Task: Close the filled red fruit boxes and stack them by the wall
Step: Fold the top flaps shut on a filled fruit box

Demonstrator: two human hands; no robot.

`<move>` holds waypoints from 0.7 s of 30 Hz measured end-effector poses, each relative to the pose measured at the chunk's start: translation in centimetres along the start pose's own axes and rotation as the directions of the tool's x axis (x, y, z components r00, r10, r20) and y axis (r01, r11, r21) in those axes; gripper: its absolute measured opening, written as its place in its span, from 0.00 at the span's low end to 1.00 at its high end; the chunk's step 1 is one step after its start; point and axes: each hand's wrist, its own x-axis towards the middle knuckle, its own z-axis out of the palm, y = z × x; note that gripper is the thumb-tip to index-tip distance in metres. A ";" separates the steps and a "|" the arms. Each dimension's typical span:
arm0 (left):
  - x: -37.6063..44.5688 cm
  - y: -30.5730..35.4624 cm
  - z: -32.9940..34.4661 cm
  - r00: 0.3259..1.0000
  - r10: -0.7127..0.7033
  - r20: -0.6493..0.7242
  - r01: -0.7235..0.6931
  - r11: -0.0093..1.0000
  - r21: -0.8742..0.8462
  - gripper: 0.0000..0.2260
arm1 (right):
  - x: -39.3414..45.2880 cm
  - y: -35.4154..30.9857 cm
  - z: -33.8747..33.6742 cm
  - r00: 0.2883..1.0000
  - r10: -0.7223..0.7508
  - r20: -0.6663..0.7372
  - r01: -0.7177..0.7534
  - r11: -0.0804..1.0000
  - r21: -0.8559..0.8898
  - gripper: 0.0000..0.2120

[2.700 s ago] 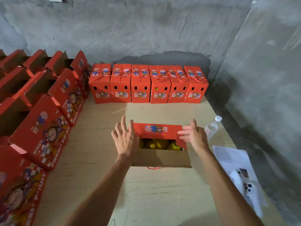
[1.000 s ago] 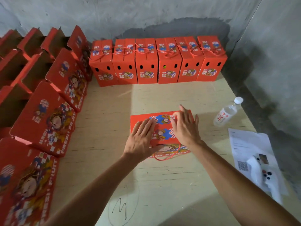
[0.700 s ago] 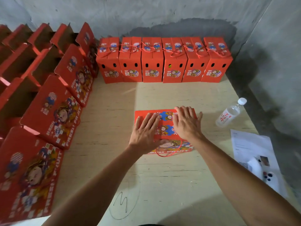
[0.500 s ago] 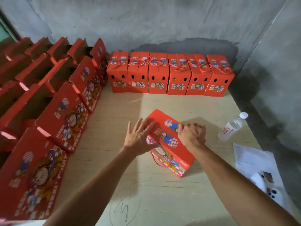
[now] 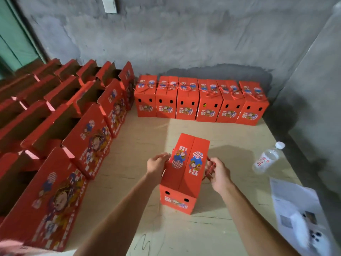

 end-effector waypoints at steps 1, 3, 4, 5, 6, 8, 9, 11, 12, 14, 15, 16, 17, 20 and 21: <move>-0.3 0.8 0.4 1.000 0.030 -0.006 -0.030 0.991 -0.131 0.04 | -0.4 -1.3 0.6 0.999 -0.042 0.022 0.041 0.999 0.006 0.07; -1.4 2.8 1.7 0.979 0.202 0.009 -0.200 0.974 -0.110 0.06 | -1.5 -4.0 1.9 0.989 -0.128 0.079 0.136 0.985 -0.106 0.11; -2.4 4.0 2.7 0.939 0.339 0.053 -0.340 0.940 0.012 0.07 | -2.2 -5.0 2.8 0.979 -0.165 0.120 0.189 0.956 -0.224 0.14; -3.5 5.3 3.7 0.865 0.481 0.144 -0.499 0.856 0.134 0.07 | -2.6 -5.6 3.9 0.964 -0.202 0.176 0.251 0.909 -0.333 0.17; -4.6 6.4 4.8 0.768 0.584 0.264 -0.639 0.727 0.251 0.08 | -3.3 -6.1 5.0 0.945 -0.228 0.234 0.308 0.859 -0.409 0.20; -6.6 8.2 7.0 0.598 0.640 0.483 -0.787 0.352 0.507 0.10 | -4.5 -6.3 7.1 0.921 -0.231 0.313 0.359 0.816 -0.454 0.22; -7.1 8.7 7.8 0.538 0.634 0.556 -0.775 0.112 0.623 0.09 | -4.8 -6.1 7.9 0.907 -0.231 0.354 0.370 0.836 -0.405 0.19; -7.6 8.9 8.9 0.454 0.627 0.633 -0.645 -0.260 0.719 0.07 | -5.6 -5.5 8.6 0.862 -0.346 0.372 0.489 0.762 -0.425 0.17; -7.8 8.7 9.1 0.430 0.616 0.660 -0.596 -0.355 0.720 0.07 | -6.3 -4.9 9.2 0.837 -0.415 0.357 0.546 0.685 -0.483 0.18; -7.8 8.4 9.1 0.430 0.616 0.660 -0.613 -0.338 0.715 0.08 | -6.7 -4.7 9.5 0.862 -0.360 0.356 0.487 0.782 -0.390 0.17; -7.8 8.3 9.1 0.435 0.626 0.647 -0.654 -0.275 0.705 0.07 | -6.3 -5.1 9.7 0.909 -0.247 0.334 0.297 0.949 -0.106 0.14; -7.8 8.4 9.2 0.418 0.653 0.632 -0.692 -0.222 0.687 0.06 | -5.5 -5.5 9.6 0.930 -0.262 0.256 0.257 0.965 0.054 0.13; -7.9 8.6 9.3 0.377 0.697 0.610 -0.701 -0.215 0.680 0.04 | -5.4 -6.2 9.7 0.941 -0.248 0.232 0.255 0.967 0.002 0.12; -7.9 8.6 9.4 0.386 0.743 0.546 -0.634 -0.216 0.742 0.04 | -4.4 -8.3 9.7 0.939 -0.101 0.328 0.179 0.959 -0.218 0.16; -7.8 8.5 9.4 0.448 0.712 0.541 -0.627 -0.182 0.758 0.06 | -3.6 -8.9 9.5 0.957 -0.102 0.271 0.181 0.941 -0.284 0.17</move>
